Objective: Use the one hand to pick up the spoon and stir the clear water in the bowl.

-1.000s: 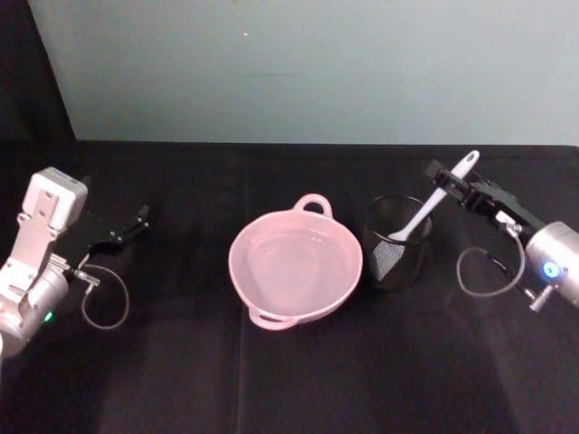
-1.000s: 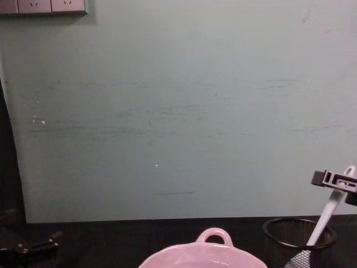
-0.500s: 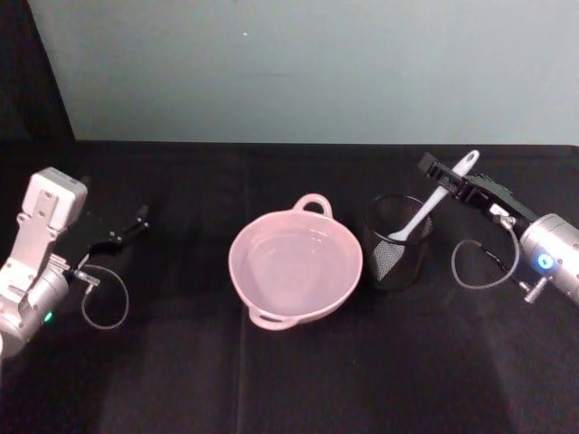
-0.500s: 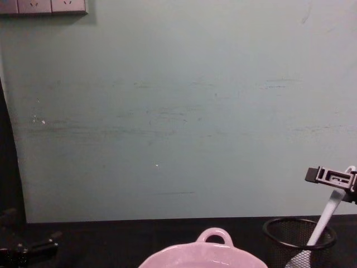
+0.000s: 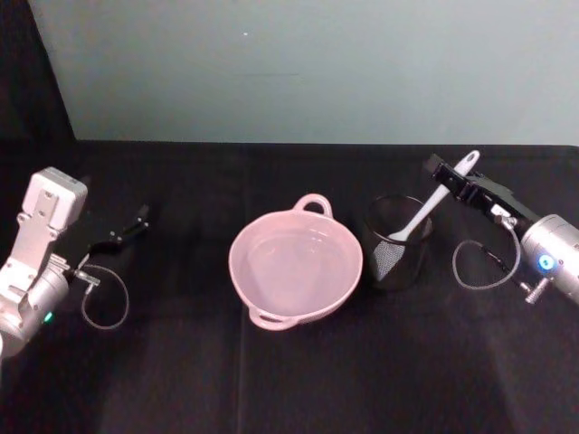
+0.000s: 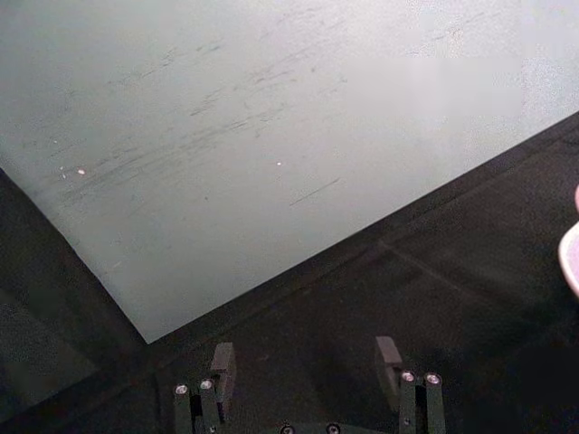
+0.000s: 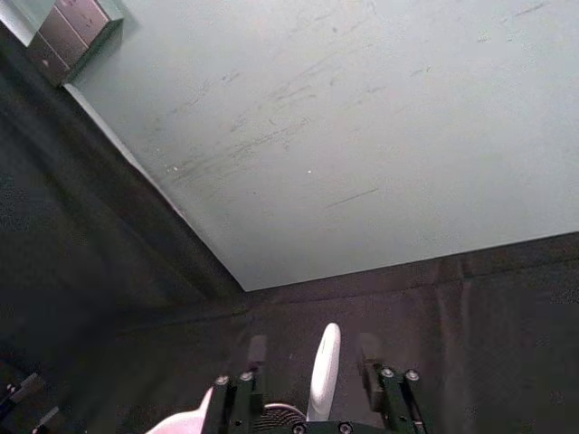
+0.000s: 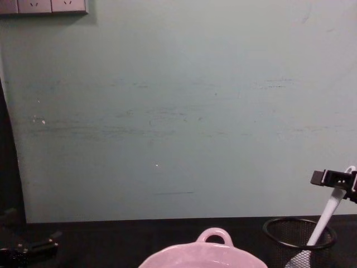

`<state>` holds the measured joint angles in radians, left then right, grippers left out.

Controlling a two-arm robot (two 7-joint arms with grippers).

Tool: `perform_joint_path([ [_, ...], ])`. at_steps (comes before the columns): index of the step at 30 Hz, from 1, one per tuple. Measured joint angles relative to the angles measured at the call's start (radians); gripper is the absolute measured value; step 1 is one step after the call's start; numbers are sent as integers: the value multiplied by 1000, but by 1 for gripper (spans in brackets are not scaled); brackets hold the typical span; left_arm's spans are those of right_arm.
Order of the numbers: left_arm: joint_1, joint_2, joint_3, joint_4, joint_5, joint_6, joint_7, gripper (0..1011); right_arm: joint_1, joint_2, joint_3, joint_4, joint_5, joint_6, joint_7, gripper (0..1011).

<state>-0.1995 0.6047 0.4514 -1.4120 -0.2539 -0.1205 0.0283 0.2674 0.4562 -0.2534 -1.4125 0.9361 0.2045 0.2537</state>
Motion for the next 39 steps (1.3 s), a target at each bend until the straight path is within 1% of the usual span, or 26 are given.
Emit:
perform_joint_path([
  [6,0,0,0,0,0,0,0,1011,-1,0,1,-1,0,0,0,491],
  [8,0,0,0,0,0,0,0,1011,-1,0,1,-1,-1,0,0,390],
  [9,0,0,0,0,0,0,0,1011,-1,0,1,-1,-1,0,0,390],
  [11,0,0,0,0,0,0,0,1011,-1,0,1,-1,-1,0,-1,309],
  [14,0,0,0,0,0,0,0,1011,-1,0,1,-2,-1,0,-1,221],
  [15,0,0,0,0,0,0,0,1011,-1,0,1,-2,-1,0,-1,221],
  [16,0,0,0,0,0,0,0,1011,-1,0,1,-2,-1,0,-1,153],
  [19,0,0,0,0,0,0,0,1011,-2,0,1,-2,-1,0,-1,121],
  [24,0,0,0,0,0,0,0,1011,-2,3,-2,-4,-5,-3,-1,121],
  [27,0,0,0,0,0,0,0,1011,1,21,-15,-20,-26,-18,6,121],
  [28,0,0,0,0,0,0,0,1011,1,21,-15,-20,-26,-18,6,121],
  [31,0,0,0,0,0,0,0,1011,6,43,-25,-51,-51,-29,14,121],
  [33,0,0,0,0,0,0,0,1011,9,52,-27,-66,-60,-31,17,121],
  [37,0,0,0,0,0,0,0,1011,22,85,-31,-113,-85,-30,31,121],
  [38,0,0,0,0,0,0,0,1011,22,85,-31,-113,-85,-30,31,121],
  [39,0,0,0,0,0,0,0,1011,27,96,-31,-130,-94,-29,36,121],
])
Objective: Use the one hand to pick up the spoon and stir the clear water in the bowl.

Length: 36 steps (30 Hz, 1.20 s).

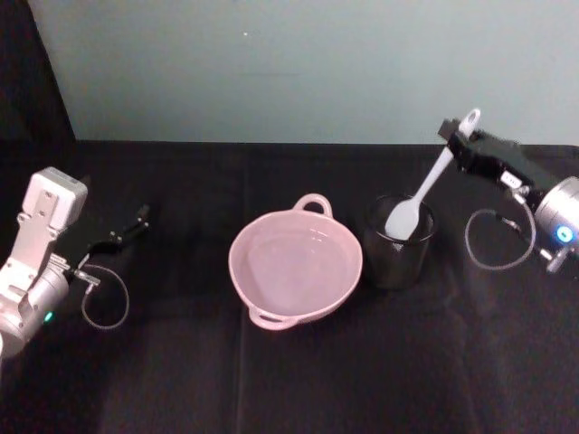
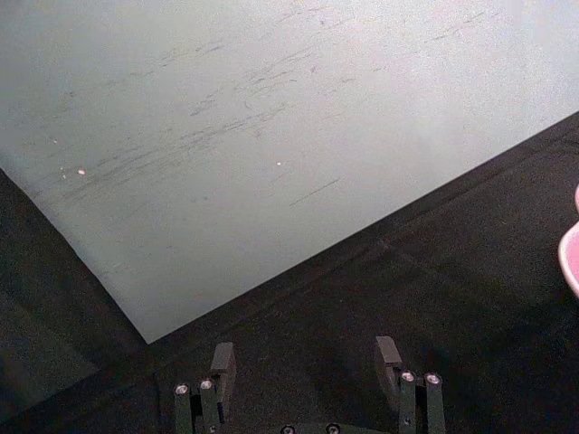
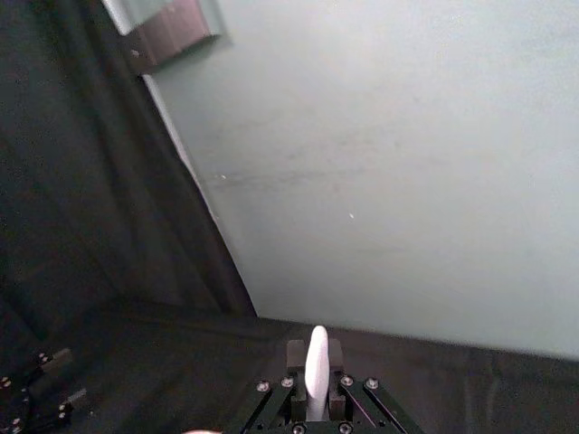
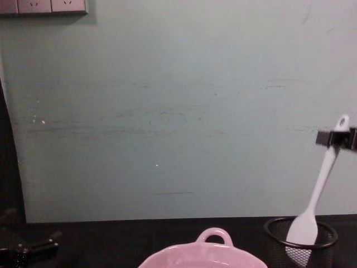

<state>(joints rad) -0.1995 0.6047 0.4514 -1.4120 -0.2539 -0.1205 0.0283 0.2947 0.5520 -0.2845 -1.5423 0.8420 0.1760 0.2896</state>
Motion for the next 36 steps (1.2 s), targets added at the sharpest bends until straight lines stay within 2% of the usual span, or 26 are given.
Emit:
perform_joint_path([
  [5,0,0,0,0,0,0,0,1011,32,33,-4,-48,-23,21,18,121],
  [12,0,0,0,0,0,0,0,1011,96,63,-14,-103,-10,75,49,121],
  [18,0,0,0,0,0,0,0,1011,156,72,-34,-145,-4,90,67,121],
  [24,0,0,0,0,0,0,0,1011,225,60,-108,-143,-23,86,123,121],
  [25,0,0,0,0,0,0,0,1011,240,51,-134,-128,-34,78,142,121],
  [27,0,0,0,0,0,0,0,1011,252,41,-160,-108,-46,69,163,121],
  [28,0,0,0,0,0,0,0,1011,264,31,-188,-85,-63,59,183,121],
  [31,0,0,0,0,0,0,0,1011,282,12,-234,-37,-93,46,213,121],
  [32,0,0,0,0,0,0,0,1011,292,0,-259,-7,-114,35,227,121],
  [36,0,0,0,0,0,0,0,1011,305,-25,-302,60,-167,-4,256,121],
])
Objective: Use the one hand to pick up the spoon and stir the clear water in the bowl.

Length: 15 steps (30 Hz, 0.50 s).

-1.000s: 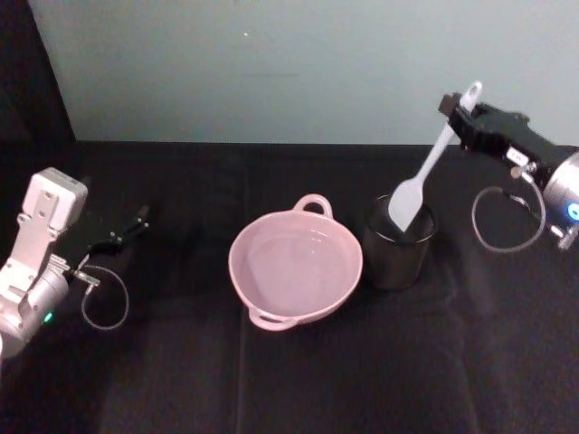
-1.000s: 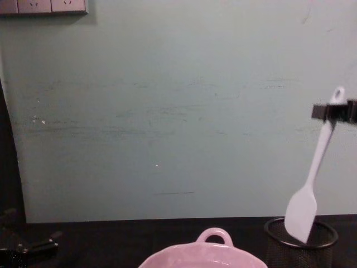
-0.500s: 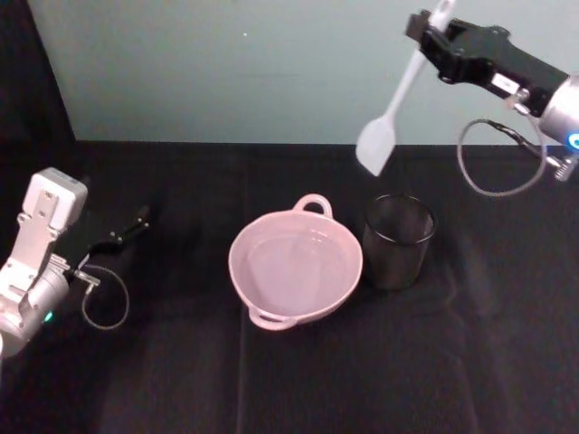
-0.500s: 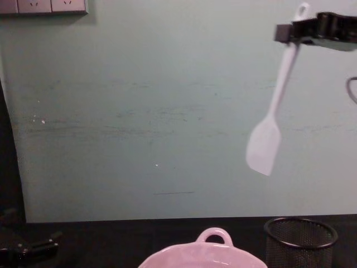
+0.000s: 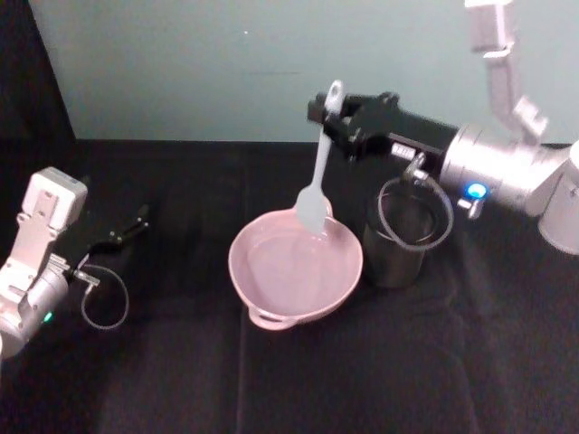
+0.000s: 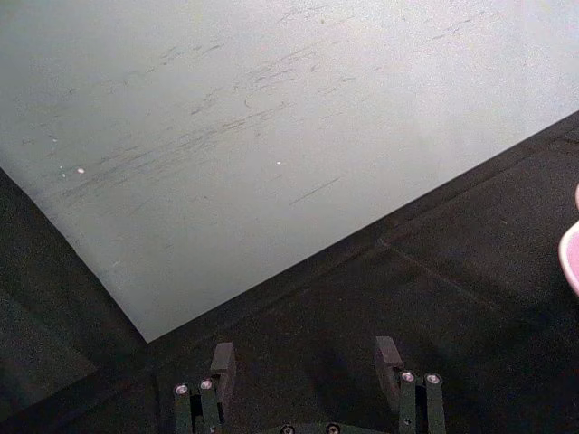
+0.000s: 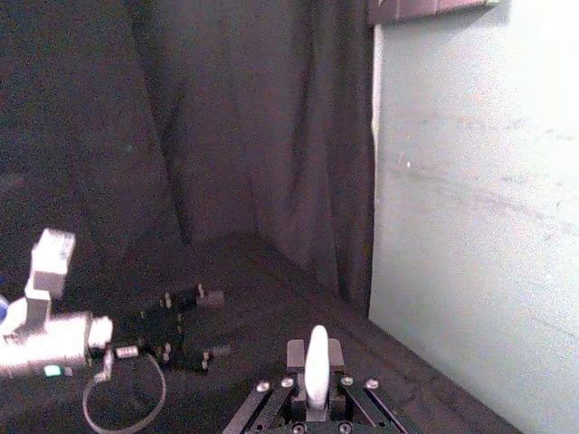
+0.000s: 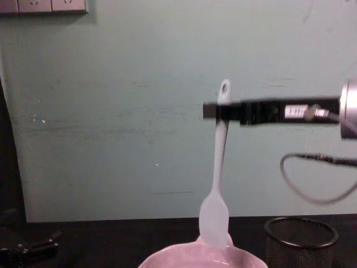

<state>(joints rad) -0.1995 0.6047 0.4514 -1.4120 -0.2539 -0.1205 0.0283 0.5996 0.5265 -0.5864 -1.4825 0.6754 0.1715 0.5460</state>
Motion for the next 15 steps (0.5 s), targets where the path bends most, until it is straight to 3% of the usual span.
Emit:
perform_joint_path([
  [6,0,0,0,0,0,0,0,1011,-2,-20,-38,72,-82,-64,26,121],
  [15,0,0,0,0,0,0,0,1011,-41,-29,-49,69,-107,-81,61,121],
])
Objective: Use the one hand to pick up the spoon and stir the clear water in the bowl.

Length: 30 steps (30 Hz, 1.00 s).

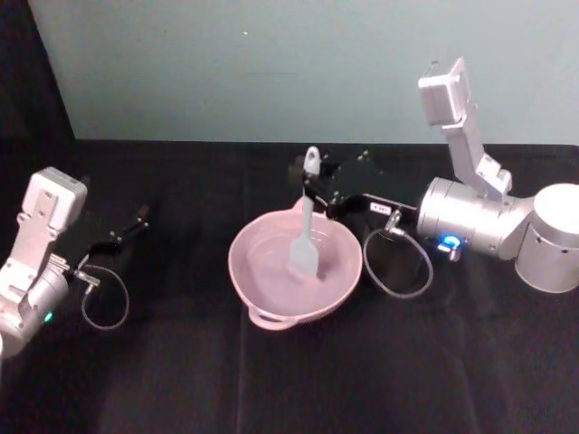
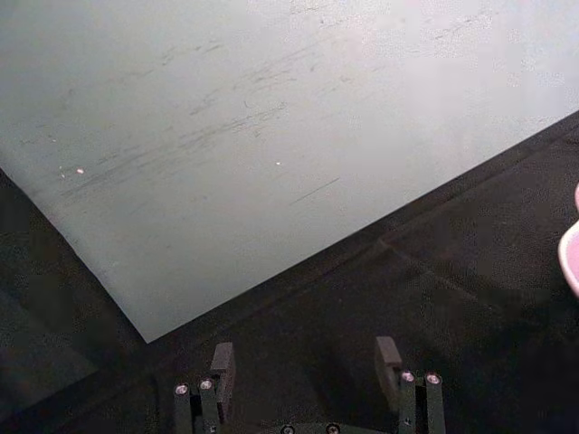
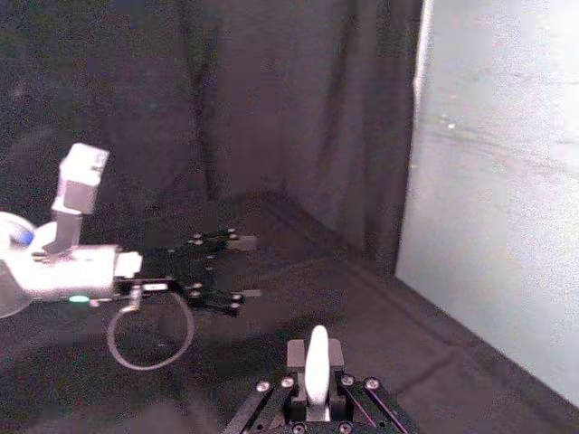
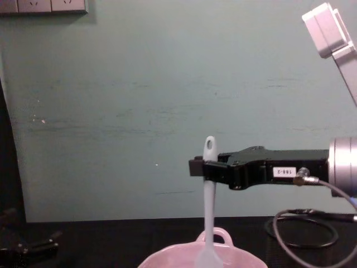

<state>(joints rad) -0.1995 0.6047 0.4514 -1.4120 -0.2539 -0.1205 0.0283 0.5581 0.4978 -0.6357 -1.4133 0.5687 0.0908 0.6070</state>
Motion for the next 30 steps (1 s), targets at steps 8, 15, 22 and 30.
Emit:
perform_joint_path([
  [8,0,0,0,0,0,0,0,1011,-22,-42,0,8,13,-3,31,121],
  [15,0,0,0,0,0,0,0,1011,-10,-112,-5,89,13,-40,40,121],
  [22,0,0,0,0,0,0,0,1011,15,-188,2,206,-43,-143,1,121],
  [30,0,0,0,0,0,0,0,1011,40,-223,18,286,-127,-223,-73,121],
])
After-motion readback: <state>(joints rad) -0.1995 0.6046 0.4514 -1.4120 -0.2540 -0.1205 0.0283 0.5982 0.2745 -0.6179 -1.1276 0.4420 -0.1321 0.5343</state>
